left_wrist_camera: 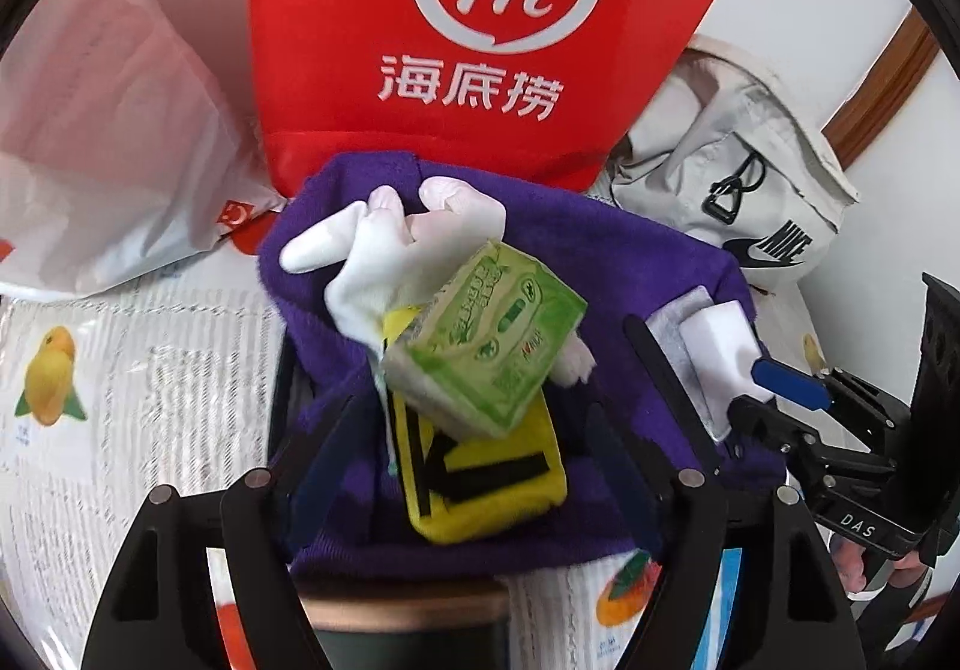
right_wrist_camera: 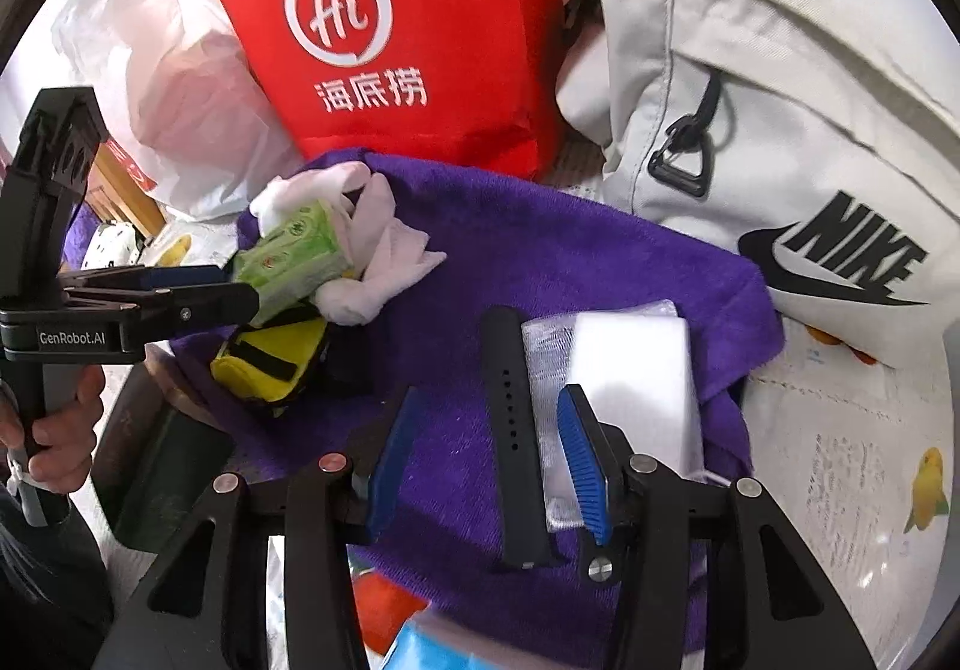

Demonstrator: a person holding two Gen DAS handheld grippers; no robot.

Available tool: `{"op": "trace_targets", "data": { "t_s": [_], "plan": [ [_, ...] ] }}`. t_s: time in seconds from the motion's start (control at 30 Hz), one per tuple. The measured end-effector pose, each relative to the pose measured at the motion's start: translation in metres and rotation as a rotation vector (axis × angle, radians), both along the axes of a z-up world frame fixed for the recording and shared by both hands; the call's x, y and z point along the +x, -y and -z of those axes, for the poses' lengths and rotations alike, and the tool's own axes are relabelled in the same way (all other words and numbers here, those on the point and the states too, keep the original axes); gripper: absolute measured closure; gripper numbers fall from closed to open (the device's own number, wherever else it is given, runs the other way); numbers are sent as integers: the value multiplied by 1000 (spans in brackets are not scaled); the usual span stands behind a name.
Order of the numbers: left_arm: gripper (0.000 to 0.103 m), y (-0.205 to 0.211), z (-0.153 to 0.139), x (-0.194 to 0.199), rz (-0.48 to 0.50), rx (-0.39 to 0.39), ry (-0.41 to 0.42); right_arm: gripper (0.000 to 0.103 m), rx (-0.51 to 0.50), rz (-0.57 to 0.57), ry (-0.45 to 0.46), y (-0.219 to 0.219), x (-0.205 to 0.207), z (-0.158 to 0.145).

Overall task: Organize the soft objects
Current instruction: 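Lower the green pack onto the towel with the left tool while the right tool lowers the strap, then grasp the dark green sachet with the left tool while the right tool grasps the orange-slice snack packet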

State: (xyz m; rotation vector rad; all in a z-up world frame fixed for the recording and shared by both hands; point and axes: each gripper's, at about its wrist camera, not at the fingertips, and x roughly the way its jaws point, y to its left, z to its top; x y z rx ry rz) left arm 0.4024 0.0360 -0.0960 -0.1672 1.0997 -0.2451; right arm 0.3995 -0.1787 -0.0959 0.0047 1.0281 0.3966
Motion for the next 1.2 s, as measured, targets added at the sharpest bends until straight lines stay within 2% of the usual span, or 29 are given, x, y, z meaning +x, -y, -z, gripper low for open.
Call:
{"op": "trace_targets", "data": {
  "t_s": [0.3,0.6,0.77,0.87,1.03,1.2],
  "plan": [
    [26,-12,-35,-50,-17,1,46,55,19,27,62,7,-65,-37],
    [26,-16,-55,-133,-7,6,81,53,61,-1,93,3,-170,-53],
    [26,-26,-52,-175,-34,7,86,49,73,-77,65,-18,-232,-41],
    [26,-29,-43,-195,-42,0,76,41,79,-139,60,-37,-261,-25],
    [26,-37,-21,-225,-54,-12,39,38,47,-234,85,-66,-292,-1],
    [26,-45,-4,-242,-63,-4,25,27,-4,-271,112,-83,-297,18]
  ]
}}
